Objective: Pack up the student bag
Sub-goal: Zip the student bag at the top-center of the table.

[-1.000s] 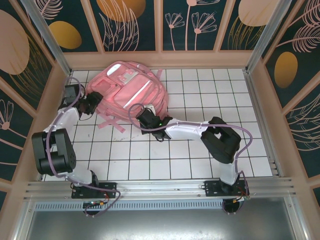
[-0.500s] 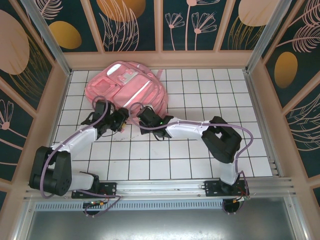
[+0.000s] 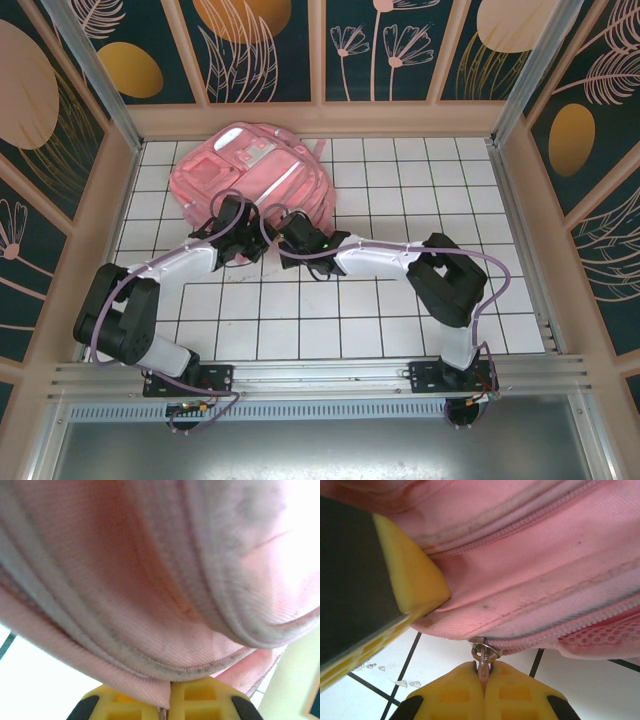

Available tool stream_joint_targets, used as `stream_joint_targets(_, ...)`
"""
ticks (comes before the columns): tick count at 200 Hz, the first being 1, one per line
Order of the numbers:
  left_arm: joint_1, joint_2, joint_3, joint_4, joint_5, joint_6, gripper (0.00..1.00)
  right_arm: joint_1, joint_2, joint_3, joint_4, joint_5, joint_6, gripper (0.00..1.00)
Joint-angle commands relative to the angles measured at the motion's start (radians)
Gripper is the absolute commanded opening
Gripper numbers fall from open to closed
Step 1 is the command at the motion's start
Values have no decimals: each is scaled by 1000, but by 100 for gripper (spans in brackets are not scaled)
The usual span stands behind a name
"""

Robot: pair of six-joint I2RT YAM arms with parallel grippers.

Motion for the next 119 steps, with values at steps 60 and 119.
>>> stream_joint_targets(60,73,-133,-19,-205,-196,47,0,-130,-107,-88,20,14,-27,0)
stream_joint_targets(119,158,-256,-20,-314,-251,140,0,-263,-91,-97,2,42,-106,0)
